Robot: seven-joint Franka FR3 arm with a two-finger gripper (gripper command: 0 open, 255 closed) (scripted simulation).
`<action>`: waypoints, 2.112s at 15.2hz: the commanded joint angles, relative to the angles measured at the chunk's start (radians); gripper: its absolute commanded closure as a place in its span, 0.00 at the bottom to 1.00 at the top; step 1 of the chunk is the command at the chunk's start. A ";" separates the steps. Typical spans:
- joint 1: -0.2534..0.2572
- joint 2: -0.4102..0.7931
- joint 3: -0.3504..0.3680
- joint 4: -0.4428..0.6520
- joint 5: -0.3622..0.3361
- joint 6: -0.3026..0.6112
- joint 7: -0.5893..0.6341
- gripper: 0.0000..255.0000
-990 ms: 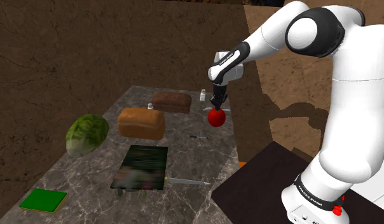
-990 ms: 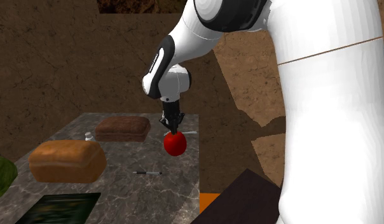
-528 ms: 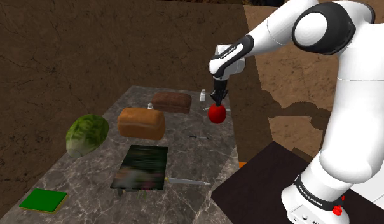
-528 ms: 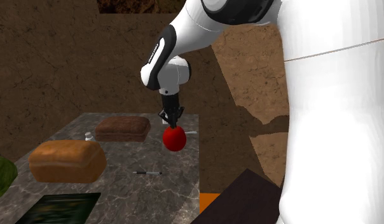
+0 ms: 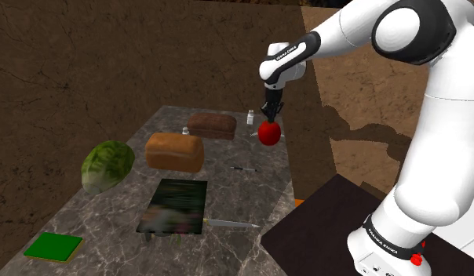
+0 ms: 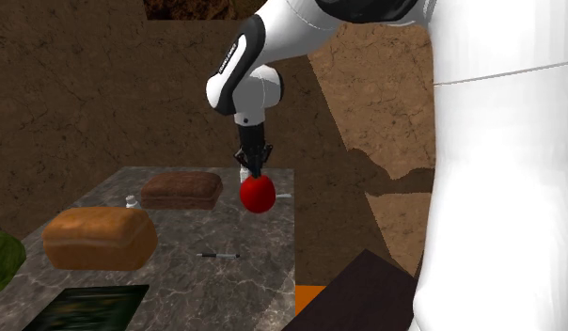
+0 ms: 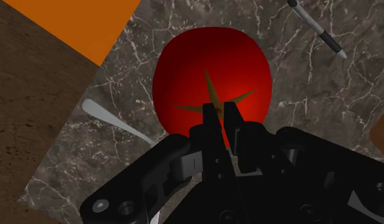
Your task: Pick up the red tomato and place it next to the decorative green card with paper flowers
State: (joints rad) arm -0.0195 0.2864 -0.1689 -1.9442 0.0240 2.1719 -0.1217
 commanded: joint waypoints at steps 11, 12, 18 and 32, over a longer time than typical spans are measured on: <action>0.005 -0.073 -0.004 0.070 -0.014 -0.142 0.007 1.00; 0.005 -0.078 -0.004 0.078 -0.015 -0.155 0.008 1.00; 0.006 -0.103 -0.005 0.127 -0.020 -0.229 0.010 1.00; 0.149 -0.147 0.101 0.115 -0.028 -0.264 0.260 1.00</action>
State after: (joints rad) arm 0.1173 0.1290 -0.0779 -1.8436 -0.0054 1.9120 0.1153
